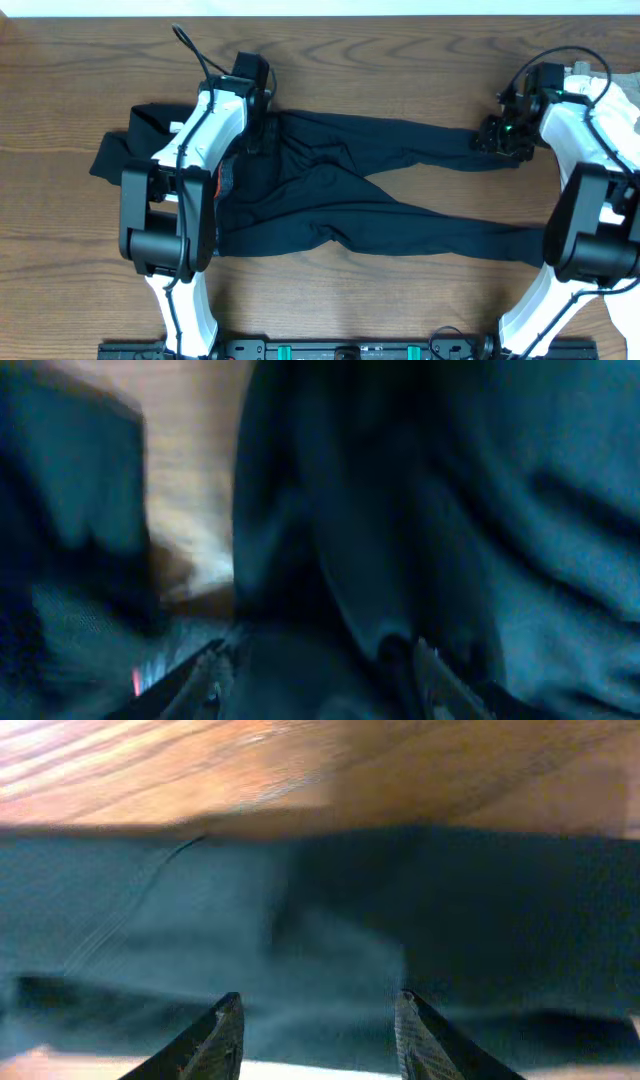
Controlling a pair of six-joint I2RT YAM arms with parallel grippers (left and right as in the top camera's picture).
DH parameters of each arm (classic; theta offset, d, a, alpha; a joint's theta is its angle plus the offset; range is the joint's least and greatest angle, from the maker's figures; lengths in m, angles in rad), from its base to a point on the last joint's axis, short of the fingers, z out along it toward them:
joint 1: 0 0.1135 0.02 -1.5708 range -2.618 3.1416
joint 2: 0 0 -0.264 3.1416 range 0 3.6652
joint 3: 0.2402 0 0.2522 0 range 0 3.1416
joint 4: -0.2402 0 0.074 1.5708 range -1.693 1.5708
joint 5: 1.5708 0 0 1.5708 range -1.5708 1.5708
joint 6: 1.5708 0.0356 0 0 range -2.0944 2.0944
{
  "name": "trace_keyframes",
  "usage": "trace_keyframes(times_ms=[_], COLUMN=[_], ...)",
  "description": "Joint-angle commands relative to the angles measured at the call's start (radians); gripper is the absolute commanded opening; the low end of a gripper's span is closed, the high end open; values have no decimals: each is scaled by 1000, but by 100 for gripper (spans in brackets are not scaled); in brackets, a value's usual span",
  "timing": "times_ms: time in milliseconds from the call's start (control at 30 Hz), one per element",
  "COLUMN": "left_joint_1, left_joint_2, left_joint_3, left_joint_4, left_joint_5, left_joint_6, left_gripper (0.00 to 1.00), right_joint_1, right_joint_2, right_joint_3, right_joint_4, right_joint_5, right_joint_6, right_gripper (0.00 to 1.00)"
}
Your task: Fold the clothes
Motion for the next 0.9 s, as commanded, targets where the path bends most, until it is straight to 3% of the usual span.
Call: trace_keyframes(times_ms=[0,167,400,567,700,767,867], left_joint_1=[-2,-2,-1,-1,-1,-1,-1], left_joint_2=[-27,-27,-27,-27,-27,-27,-27], left_joint_3=[-14,-90,-180,-190,-190,-190,-190], left_joint_4=[-50,-57,-51,-30,-16,-11,-3], left_joint_5=[39,39,29,-50,-52,-52,-52], left_joint_6=[-12,-23,-23,-23,-23,-23,-23], left_gripper=[60,60,60,60,60,60,60], right_joint_1=[9,9,3,-35,-96,-129,-182], right_joint_2=[23,66,113,113,112,103,68], right_joint_3=[2,3,3,3,11,27,42], right_joint_4=[43,142,164,235,330,333,324], right_joint_5=[56,97,134,220,149,39,-148], right_joint_6=[80,116,137,137,124,87,62], right_gripper=[40,36,45,23,18,22,39])
